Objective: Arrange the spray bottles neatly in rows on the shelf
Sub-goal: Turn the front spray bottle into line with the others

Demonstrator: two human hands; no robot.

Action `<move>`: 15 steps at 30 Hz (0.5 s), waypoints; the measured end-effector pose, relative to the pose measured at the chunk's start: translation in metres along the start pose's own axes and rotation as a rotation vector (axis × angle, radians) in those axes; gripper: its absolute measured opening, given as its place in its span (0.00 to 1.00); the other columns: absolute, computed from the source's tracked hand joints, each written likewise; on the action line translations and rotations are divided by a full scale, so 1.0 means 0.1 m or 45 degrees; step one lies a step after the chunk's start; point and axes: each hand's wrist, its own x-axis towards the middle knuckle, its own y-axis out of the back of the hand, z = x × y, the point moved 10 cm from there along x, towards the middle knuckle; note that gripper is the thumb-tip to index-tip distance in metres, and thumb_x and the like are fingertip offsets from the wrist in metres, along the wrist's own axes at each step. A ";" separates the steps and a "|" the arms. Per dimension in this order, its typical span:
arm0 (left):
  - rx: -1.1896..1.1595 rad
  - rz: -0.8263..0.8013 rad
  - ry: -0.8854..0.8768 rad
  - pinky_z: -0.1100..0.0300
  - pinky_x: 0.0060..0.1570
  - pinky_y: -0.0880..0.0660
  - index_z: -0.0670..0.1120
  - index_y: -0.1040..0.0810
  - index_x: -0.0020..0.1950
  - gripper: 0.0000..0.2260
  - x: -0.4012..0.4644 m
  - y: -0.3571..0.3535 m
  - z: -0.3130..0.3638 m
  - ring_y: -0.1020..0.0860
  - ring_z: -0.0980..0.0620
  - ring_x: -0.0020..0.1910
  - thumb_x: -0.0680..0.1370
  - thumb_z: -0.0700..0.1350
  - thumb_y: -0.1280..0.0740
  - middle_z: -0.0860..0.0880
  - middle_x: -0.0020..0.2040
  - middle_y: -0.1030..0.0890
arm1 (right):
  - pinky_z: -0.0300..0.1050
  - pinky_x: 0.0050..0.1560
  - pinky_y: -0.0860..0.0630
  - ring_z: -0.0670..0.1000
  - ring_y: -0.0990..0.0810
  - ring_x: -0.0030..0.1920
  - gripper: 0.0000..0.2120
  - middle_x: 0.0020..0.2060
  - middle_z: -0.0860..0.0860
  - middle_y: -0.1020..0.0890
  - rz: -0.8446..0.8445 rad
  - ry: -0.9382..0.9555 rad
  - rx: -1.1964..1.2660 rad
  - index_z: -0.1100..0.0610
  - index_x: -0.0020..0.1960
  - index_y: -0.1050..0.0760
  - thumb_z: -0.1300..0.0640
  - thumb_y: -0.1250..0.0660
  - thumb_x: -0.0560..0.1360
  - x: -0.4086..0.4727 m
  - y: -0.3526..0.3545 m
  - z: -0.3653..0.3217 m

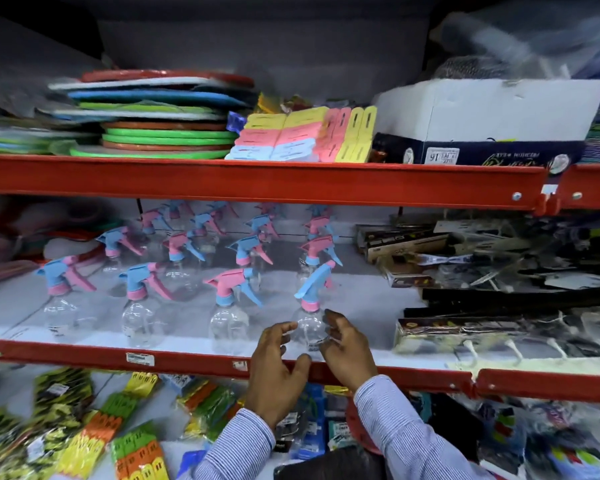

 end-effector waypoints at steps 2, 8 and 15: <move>0.012 -0.015 0.021 0.54 0.61 0.23 0.52 0.28 0.64 0.23 0.04 -0.01 -0.03 0.23 0.57 0.60 0.68 0.48 0.35 0.53 0.61 0.23 | 0.20 0.44 0.30 0.45 0.23 0.52 0.23 0.53 0.47 0.22 0.024 0.008 0.051 0.57 0.65 0.30 0.70 0.38 0.71 -0.03 0.04 0.02; 0.022 -0.105 0.052 0.65 0.61 0.28 0.54 0.32 0.69 0.28 0.14 -0.08 -0.10 0.24 0.60 0.62 0.69 0.46 0.35 0.55 0.63 0.22 | 0.22 0.45 0.28 0.38 0.22 0.48 0.20 0.51 0.47 0.21 0.073 0.003 0.123 0.52 0.58 0.28 0.70 0.38 0.71 -0.11 0.06 0.05; -0.016 -0.160 0.035 0.84 0.49 0.35 0.53 0.34 0.71 0.29 0.17 -0.12 -0.10 0.26 0.70 0.56 0.71 0.41 0.32 0.60 0.59 0.23 | 0.35 0.53 0.23 0.44 0.20 0.52 0.20 0.55 0.50 0.20 0.116 -0.026 0.095 0.54 0.59 0.28 0.68 0.36 0.70 -0.12 0.06 0.12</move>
